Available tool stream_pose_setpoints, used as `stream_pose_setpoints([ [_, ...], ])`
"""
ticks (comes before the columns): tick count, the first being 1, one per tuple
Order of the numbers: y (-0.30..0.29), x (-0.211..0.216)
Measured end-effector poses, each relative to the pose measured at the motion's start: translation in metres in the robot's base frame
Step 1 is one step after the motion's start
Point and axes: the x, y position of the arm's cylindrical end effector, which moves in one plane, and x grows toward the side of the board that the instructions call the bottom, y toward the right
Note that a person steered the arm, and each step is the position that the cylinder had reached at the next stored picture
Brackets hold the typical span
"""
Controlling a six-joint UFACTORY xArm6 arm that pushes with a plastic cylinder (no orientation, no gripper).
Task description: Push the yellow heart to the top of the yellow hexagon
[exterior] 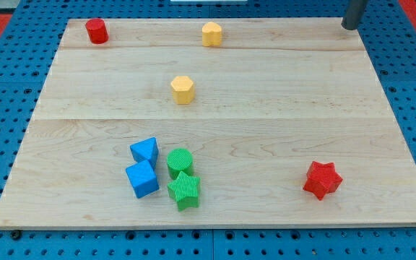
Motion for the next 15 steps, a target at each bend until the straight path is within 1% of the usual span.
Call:
stream_pose_setpoints([
  [1, -0.004, 0.009],
  [2, -0.064, -0.018],
  [3, -0.140, -0.020],
  [4, -0.223, -0.007],
  [5, -0.237, 0.004],
  [6, -0.245, -0.002],
  [7, -0.241, -0.020],
  [8, -0.267, -0.005],
  [9, -0.265, 0.024],
  [12, -0.265, 0.024],
  [14, -0.265, 0.049],
  [15, -0.265, 0.044],
])
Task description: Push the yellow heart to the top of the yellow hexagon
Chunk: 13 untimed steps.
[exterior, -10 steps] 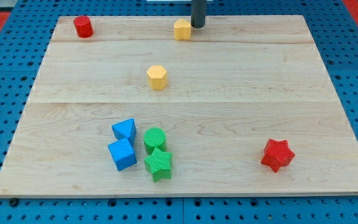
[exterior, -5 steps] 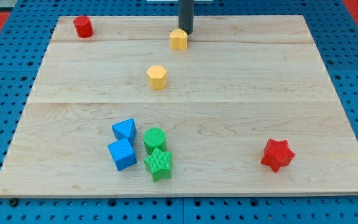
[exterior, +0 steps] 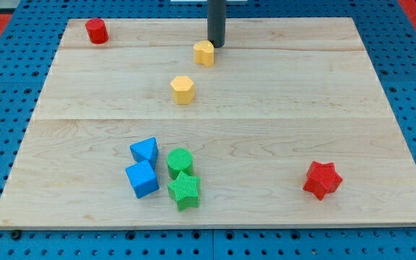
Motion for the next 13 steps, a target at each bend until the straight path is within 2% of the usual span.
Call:
stream_pose_setpoints([
  [3, 0.006, -0.019],
  [5, -0.044, -0.019],
  [7, -0.023, -0.019],
  [11, -0.027, -0.019],
  [13, -0.022, -0.036],
])
